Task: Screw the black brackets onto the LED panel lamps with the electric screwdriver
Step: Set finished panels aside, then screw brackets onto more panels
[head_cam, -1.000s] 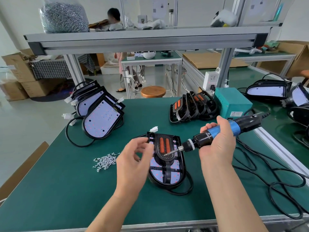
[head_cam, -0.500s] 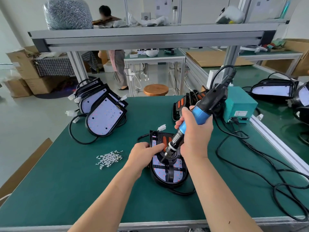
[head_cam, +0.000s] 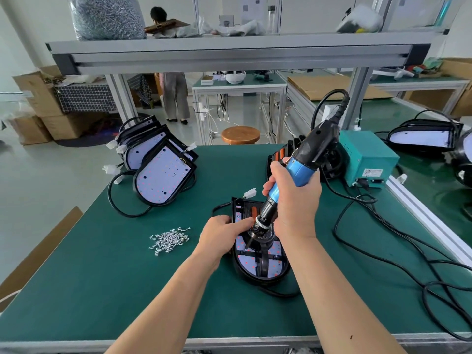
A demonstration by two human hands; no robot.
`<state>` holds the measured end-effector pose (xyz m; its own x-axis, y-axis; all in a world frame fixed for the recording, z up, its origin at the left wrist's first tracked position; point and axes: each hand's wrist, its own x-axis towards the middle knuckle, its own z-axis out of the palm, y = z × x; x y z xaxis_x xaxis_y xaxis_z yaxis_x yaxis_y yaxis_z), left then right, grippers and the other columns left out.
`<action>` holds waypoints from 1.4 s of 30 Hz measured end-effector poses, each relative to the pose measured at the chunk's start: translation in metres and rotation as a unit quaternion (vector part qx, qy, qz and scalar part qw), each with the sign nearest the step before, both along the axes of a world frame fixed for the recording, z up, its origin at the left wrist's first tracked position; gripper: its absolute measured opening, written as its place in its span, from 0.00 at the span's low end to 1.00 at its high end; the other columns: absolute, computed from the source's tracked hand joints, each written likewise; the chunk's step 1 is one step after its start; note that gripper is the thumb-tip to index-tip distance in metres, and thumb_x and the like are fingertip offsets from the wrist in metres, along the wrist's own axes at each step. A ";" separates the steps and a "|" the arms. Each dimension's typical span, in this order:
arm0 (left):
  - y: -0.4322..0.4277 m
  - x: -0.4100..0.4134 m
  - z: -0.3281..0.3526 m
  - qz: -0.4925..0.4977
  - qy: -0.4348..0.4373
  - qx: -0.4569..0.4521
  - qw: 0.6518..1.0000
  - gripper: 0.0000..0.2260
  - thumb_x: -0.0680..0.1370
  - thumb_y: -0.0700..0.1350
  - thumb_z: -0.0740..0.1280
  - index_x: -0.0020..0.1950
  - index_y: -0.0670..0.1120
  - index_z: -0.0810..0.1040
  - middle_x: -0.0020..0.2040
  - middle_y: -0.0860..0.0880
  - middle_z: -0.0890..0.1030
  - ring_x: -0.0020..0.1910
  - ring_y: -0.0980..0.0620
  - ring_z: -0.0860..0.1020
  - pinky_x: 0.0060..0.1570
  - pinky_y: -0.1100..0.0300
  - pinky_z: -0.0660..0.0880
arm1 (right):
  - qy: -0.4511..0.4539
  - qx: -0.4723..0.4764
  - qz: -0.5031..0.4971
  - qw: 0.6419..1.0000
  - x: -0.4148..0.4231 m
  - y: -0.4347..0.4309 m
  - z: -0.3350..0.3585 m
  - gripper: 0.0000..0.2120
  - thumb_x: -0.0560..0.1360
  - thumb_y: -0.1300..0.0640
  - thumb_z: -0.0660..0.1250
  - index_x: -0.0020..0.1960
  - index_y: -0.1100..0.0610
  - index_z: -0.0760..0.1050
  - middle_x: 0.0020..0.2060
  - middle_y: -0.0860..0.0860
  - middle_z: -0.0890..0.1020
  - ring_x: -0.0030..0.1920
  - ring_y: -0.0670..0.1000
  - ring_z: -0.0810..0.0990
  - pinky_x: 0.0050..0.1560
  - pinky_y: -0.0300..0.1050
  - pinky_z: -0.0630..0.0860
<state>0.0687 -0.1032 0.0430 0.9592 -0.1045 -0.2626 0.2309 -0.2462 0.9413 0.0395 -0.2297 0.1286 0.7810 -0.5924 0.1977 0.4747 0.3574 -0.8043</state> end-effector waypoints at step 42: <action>-0.004 -0.001 0.002 0.035 -0.013 0.002 0.999 0.29 0.55 0.63 0.75 0.39 0.45 0.66 0.36 0.45 0.69 0.36 0.49 0.68 0.39 0.53 0.63 | -0.055 -0.059 0.130 0.988 -0.001 -0.008 -0.016 0.12 0.70 0.66 0.68 0.51 0.60 0.71 0.26 0.56 0.72 0.26 0.55 0.71 0.35 0.47 0.73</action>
